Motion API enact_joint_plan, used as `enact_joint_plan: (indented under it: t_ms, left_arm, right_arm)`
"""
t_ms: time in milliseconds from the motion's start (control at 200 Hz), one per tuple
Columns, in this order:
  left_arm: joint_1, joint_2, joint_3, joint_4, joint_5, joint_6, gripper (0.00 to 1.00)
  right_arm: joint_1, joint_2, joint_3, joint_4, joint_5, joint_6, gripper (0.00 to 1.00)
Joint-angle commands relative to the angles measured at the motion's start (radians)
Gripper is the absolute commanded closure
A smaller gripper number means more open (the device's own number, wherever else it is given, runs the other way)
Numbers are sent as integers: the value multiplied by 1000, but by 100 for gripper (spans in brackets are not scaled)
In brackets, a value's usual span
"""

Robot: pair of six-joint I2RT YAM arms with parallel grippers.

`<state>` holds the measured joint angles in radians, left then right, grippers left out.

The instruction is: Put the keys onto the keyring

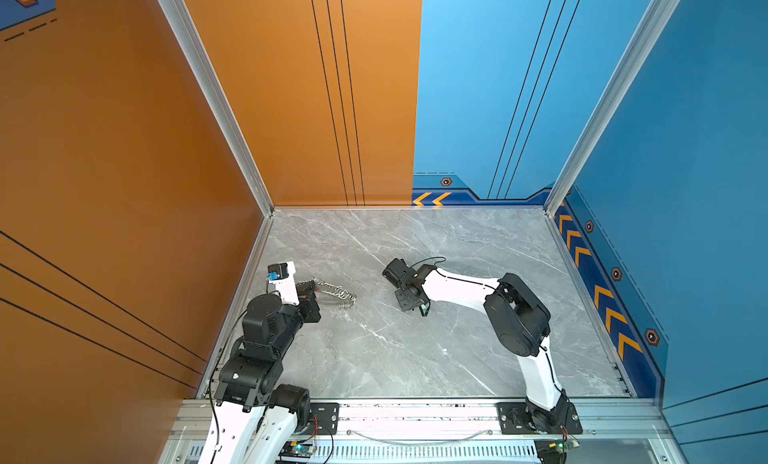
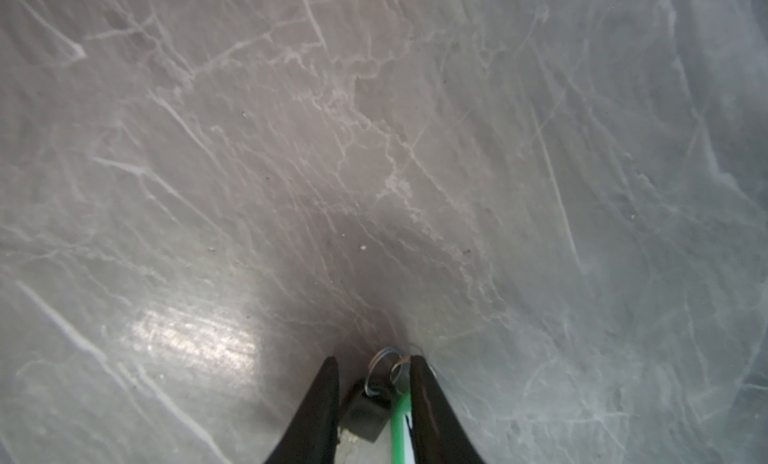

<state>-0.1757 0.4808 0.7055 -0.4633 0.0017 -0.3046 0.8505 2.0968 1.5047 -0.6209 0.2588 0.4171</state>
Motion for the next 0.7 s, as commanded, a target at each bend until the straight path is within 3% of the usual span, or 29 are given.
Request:
enact_joint_plan:
  t_ms: [0,696]
  left_arm:
    - [11,-7,-5,60,12,-7,100]
    - [11,-4,-8,62,15,-10,100]
  right_arm:
    - [-12,20,-1,-40,-4,15,73]
    - [10,-1,-3,-74,131,2,94]
